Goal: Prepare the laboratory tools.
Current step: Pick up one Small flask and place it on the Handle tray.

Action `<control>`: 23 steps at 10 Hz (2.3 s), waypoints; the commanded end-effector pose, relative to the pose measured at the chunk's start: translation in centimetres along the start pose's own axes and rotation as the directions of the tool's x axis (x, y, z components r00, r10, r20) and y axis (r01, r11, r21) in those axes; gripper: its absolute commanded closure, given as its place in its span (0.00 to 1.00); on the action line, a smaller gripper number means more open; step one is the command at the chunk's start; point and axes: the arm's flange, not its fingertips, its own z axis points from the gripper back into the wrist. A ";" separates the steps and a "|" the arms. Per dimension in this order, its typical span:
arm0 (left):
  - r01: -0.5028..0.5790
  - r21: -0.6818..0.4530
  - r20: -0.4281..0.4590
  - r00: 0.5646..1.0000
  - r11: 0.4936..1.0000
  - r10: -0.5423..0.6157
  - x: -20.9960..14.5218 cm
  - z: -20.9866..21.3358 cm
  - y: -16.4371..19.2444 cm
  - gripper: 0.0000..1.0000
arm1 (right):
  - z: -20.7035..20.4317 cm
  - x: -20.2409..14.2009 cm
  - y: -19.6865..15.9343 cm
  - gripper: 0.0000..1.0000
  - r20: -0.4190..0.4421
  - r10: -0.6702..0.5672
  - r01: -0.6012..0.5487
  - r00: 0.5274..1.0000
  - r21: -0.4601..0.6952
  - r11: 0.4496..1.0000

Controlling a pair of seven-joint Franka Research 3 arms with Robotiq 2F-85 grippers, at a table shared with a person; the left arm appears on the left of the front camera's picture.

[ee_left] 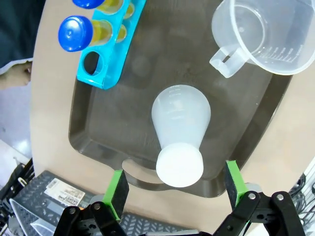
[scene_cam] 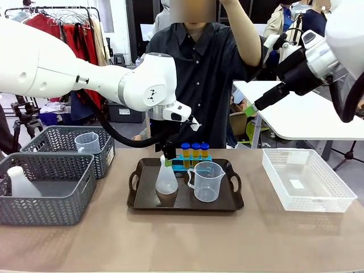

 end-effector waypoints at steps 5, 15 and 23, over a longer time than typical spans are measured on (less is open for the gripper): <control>0.103 -0.069 0.210 0.974 0.992 -0.086 -7.3 4.3 -0.8 0.00 | 0.1 0.1 0.0 0.00 0.006 -0.002 0.002 1.000 0.008 1.000; 0.143 -0.017 0.547 0.830 0.990 -0.111 -15.9 11.3 4.1 0.00 | 0.1 0.1 0.0 0.00 0.006 -0.002 0.002 1.000 0.008 1.000; 0.181 0.062 0.627 0.758 0.981 -0.180 -15.9 14.8 3.3 0.00 | 0.1 0.1 0.0 0.00 0.006 -0.002 0.002 1.000 0.008 1.000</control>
